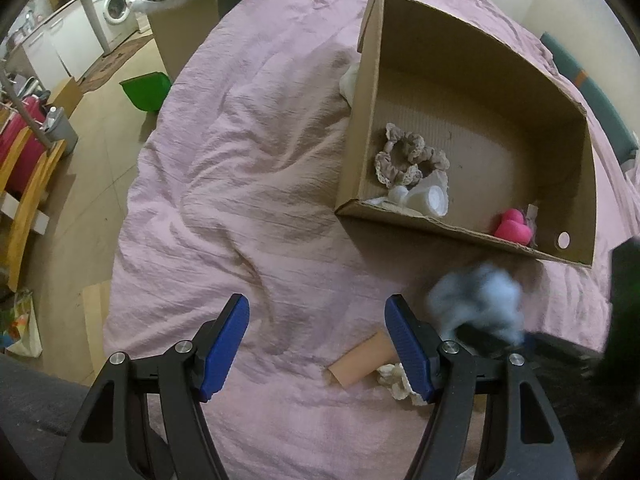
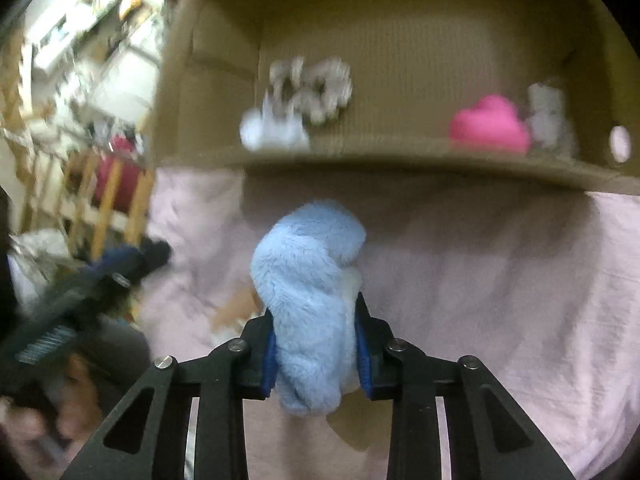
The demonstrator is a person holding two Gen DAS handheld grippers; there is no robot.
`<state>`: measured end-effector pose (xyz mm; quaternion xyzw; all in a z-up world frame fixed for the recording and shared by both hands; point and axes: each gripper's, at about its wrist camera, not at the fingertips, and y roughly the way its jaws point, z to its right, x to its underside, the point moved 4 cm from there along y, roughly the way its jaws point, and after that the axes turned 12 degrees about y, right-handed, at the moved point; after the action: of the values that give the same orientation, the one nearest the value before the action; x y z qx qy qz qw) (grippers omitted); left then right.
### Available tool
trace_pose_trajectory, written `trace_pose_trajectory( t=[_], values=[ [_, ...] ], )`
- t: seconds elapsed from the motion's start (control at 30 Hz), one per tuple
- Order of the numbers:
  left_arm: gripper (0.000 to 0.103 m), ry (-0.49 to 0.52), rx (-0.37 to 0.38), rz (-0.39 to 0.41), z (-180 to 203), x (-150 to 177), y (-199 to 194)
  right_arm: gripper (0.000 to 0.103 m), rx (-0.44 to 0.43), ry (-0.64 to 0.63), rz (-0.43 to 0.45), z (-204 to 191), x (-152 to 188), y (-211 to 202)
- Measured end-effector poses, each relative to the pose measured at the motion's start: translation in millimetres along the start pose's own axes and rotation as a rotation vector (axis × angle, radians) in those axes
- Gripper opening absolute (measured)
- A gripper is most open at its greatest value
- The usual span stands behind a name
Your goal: Organize soft objects
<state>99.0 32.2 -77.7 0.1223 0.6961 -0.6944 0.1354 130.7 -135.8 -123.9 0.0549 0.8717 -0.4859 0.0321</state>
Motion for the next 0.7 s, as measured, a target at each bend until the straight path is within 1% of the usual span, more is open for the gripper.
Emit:
trace_pose_trajectory(
  t=[0.1, 0.2, 0.27, 0.3, 0.37, 0.43, 0.47, 0.53, 0.63, 0.7],
  values=[
    [0.068, -0.008, 0.002, -0.010, -3.5, 1.5, 1.0, 0.033, -0.087, 0.054, 0.035, 1.7, -6.2, -27.3],
    [0.068, -0.009, 0.019, -0.056, -4.8, 4.9, 9.4, 0.033, -0.112, 0.078, 0.048, 5.9, -4.9, -48.1],
    [0.066, 0.001, 0.061, -0.118, -0.9, 9.7, 21.2, 0.033, -0.111, 0.074, 0.066, 7.2, -1.3, -59.9],
    [0.064, 0.004, 0.076, -0.139, 1.1, 11.8, 25.7, 0.033, -0.117, 0.074, 0.072, 7.8, 0.5, -64.4],
    [0.057, 0.024, 0.081, -0.174, 5.5, 15.2, 33.8, 0.033, -0.136, 0.084, 0.083, 10.7, 4.5, -70.7],
    [0.054, 0.045, 0.087, -0.205, 9.8, 17.5, 42.3, 0.033, -0.151, 0.100, 0.092, 14.9, 9.6, -75.6],
    [0.049, 0.049, 0.091, -0.215, 11.1, 18.2, 45.3, 0.034, -0.152, 0.110, 0.097, 17.8, 10.5, -75.9],
    [0.044, 0.057, 0.110, -0.246, 15.1, 20.3, 54.6, 0.034, -0.154, 0.132, 0.099, 23.3, 9.4, -75.8],
    [0.041, 0.085, 0.108, -0.267, 21.9, 22.0, 63.9, 0.034, -0.144, 0.134, 0.102, 23.4, 7.8, -73.2],
    [0.034, 0.110, 0.113, -0.282, 26.8, 22.7, 70.1, 0.034, -0.137, 0.131, 0.101, 23.3, 6.4, -70.6]
  ],
)
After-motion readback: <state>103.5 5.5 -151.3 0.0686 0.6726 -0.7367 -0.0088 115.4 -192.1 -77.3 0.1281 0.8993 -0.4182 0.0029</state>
